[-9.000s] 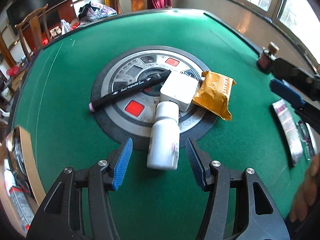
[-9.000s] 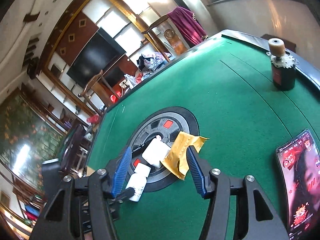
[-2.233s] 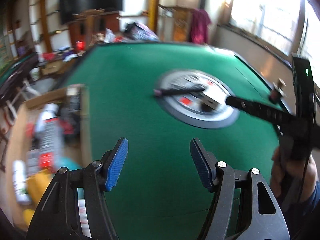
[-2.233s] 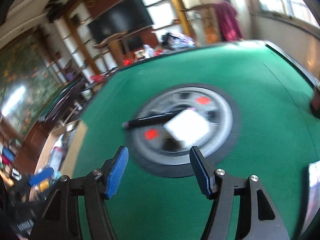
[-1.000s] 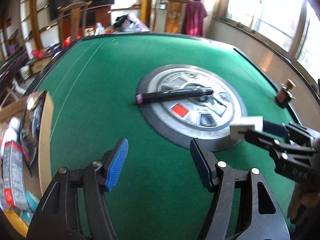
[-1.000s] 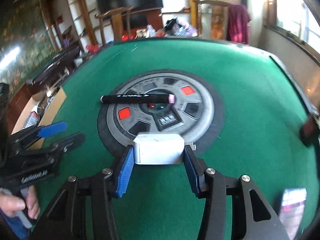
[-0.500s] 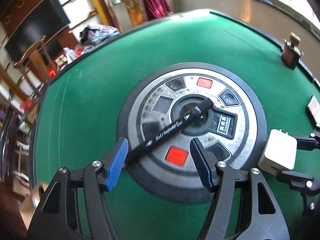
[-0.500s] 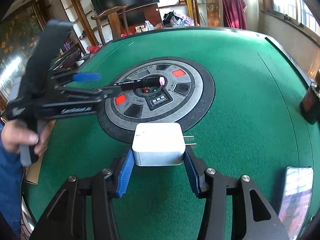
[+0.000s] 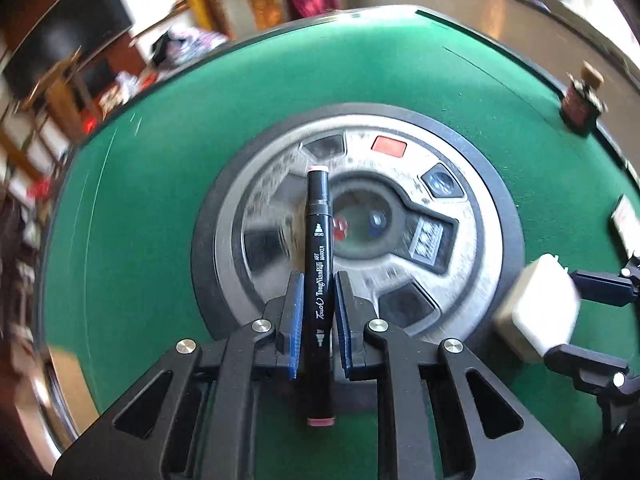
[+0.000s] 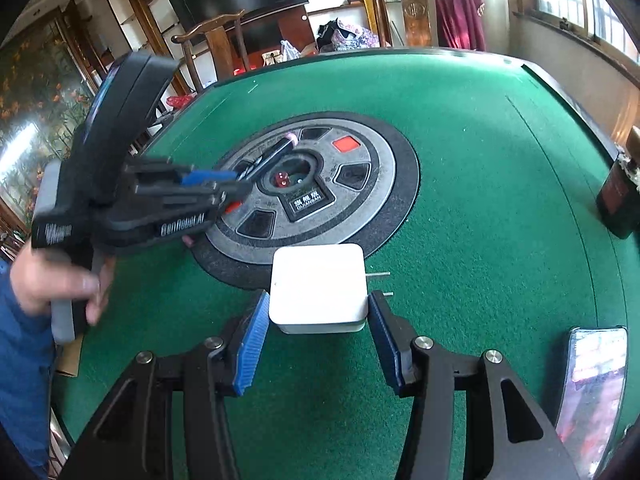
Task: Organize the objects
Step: 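Grasp the black marker with the left gripper while the right grasps the white box, then carry the black marker and white box over the cardboard tray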
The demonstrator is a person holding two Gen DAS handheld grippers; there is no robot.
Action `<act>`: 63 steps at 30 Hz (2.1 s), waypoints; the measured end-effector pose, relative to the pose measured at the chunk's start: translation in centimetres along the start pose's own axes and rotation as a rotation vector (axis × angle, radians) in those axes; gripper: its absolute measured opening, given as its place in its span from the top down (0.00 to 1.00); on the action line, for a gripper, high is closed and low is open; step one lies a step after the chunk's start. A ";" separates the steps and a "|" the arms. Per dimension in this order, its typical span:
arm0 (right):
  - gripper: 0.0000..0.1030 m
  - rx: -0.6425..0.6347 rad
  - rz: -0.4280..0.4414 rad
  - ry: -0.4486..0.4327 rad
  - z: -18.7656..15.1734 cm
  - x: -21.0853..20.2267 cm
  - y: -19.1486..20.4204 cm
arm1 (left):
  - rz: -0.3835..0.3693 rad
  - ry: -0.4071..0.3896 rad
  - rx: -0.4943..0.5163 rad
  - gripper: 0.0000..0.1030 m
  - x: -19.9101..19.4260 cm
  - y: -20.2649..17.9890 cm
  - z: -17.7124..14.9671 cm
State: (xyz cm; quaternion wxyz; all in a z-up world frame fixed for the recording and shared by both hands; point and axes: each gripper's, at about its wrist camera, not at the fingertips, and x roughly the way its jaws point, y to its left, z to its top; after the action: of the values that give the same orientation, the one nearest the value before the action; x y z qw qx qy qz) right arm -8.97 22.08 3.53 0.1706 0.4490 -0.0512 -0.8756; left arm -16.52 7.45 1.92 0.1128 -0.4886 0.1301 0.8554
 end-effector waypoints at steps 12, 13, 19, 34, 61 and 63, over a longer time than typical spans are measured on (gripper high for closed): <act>0.49 -0.097 -0.101 0.005 -0.1 1.3 1.6 | 0.012 -0.068 -0.153 0.86 -3.7 -1.4 -7.8; 0.49 -0.105 -0.108 0.006 -0.2 1.5 1.7 | 0.009 -0.071 -0.154 0.86 -3.7 -1.3 -7.8; 0.50 -0.142 -0.171 0.011 -0.6 2.8 2.1 | 0.024 -0.110 -0.153 0.85 -3.8 -1.3 -8.4; 0.52 -0.151 -0.096 -0.094 -0.2 0.3 3.3 | 0.048 -0.192 -0.207 0.86 -5.5 0.2 -8.4; 0.51 -0.154 -0.138 -0.059 -0.6 0.7 3.8 | 0.104 -0.181 -0.204 0.86 -5.1 0.5 -8.6; 0.52 -0.148 -0.130 -0.083 -0.4 0.2 3.7 | 0.113 -0.196 -0.209 0.86 -5.4 0.6 -8.6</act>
State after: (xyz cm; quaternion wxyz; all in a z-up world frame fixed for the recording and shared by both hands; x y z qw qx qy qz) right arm -7.79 18.53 4.01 0.1436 0.4007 0.0358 -0.9042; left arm -7.08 3.67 2.50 0.0250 -0.4039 0.0559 0.9127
